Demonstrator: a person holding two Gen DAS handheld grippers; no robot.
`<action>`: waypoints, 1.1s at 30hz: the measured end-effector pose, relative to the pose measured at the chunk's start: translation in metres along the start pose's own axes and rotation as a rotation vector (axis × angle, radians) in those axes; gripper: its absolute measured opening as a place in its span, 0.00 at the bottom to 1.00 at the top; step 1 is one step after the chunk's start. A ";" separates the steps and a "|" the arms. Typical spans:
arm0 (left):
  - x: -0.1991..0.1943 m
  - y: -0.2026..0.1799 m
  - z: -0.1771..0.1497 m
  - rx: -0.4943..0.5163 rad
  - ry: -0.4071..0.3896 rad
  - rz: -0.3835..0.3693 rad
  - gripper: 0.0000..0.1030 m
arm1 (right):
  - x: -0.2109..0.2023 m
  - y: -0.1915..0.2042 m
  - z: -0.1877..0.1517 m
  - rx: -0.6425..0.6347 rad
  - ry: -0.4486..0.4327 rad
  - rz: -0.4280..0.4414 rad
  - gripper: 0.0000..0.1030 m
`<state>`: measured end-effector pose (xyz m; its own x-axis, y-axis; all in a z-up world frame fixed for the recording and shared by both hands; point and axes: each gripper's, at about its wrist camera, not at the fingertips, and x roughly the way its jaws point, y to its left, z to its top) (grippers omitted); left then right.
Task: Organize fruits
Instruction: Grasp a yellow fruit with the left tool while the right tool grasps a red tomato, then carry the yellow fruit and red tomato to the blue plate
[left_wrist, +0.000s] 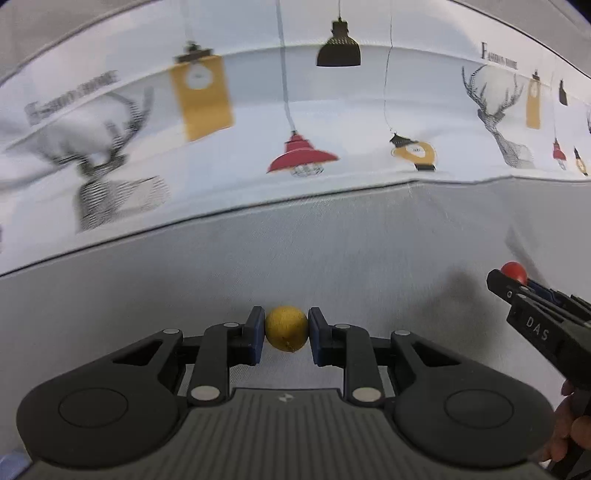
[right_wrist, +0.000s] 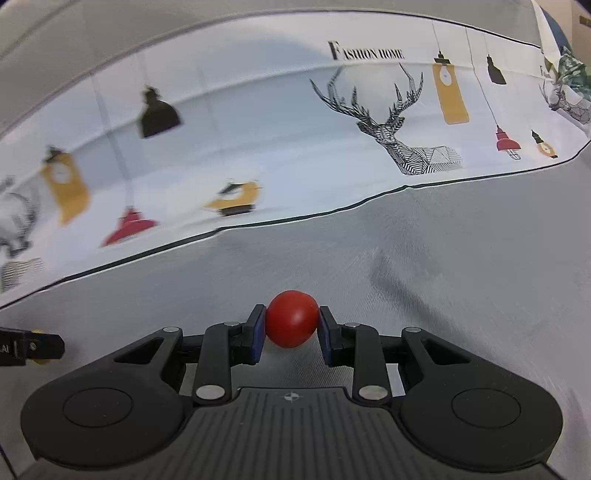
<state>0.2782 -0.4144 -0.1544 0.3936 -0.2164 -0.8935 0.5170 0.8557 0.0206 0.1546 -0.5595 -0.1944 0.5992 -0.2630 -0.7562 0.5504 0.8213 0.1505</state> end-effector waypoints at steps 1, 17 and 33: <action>-0.013 0.005 -0.008 0.003 0.013 -0.003 0.27 | -0.015 0.003 -0.004 0.013 0.010 0.026 0.30; -0.253 0.120 -0.202 -0.085 -0.043 0.100 0.27 | -0.255 0.090 -0.122 0.010 0.150 0.316 0.30; -0.359 0.186 -0.321 -0.219 -0.135 0.139 0.27 | -0.387 0.172 -0.181 -0.193 0.103 0.458 0.30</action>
<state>-0.0104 -0.0268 0.0261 0.5541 -0.1382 -0.8209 0.2803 0.9595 0.0276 -0.0884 -0.2248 0.0090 0.6884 0.1896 -0.7001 0.1209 0.9217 0.3685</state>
